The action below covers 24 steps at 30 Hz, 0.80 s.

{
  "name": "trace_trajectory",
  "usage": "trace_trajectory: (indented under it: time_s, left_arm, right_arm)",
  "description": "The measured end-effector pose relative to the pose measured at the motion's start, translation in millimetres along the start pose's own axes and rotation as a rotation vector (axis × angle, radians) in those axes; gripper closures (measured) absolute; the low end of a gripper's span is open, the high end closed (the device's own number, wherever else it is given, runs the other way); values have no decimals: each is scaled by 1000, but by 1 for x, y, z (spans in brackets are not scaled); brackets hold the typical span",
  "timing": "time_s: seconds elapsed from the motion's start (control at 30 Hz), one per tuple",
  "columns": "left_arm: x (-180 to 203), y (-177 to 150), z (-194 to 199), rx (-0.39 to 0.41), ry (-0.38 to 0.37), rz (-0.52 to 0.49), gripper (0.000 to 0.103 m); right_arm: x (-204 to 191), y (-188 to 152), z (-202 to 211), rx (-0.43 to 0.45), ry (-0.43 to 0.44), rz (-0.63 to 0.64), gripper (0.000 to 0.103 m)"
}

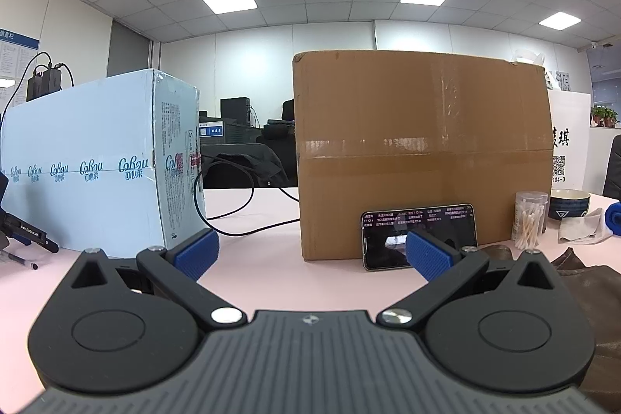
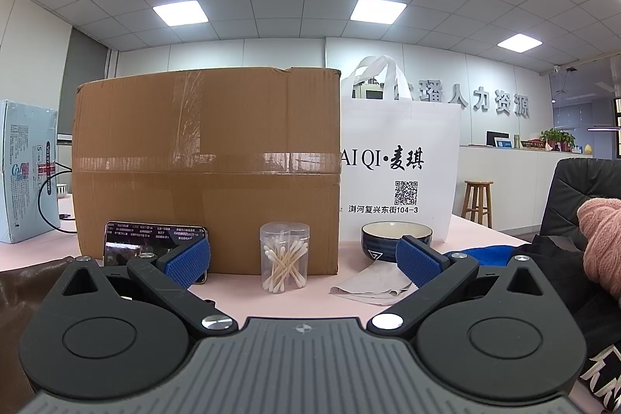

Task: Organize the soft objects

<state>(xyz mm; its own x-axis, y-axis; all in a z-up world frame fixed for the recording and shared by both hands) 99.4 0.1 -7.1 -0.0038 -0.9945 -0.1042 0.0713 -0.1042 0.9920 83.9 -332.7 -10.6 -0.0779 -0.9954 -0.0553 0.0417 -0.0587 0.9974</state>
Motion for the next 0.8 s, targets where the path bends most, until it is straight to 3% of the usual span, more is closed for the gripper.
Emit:
trace_trajectory:
  time_s: [0.8]
  left_arm:
    - [15,4,10,29,-16,-76,0]
  right_arm:
    - [0,-1,-2,-2,-10,4,0]
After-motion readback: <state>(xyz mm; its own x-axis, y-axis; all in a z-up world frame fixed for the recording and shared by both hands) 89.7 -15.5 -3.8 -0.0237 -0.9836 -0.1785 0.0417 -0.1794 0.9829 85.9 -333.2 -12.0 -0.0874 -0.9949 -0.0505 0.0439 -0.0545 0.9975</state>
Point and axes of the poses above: each gripper's, at about its wrist camera, not at the fingertips, and z roughly against the way its jaws point, x to its right, y to its top, the point moved 10 cm from there along -z, roughly the way its jaws point, and after that the axes turned 3 degrees about -z, right-handed, at the moved point
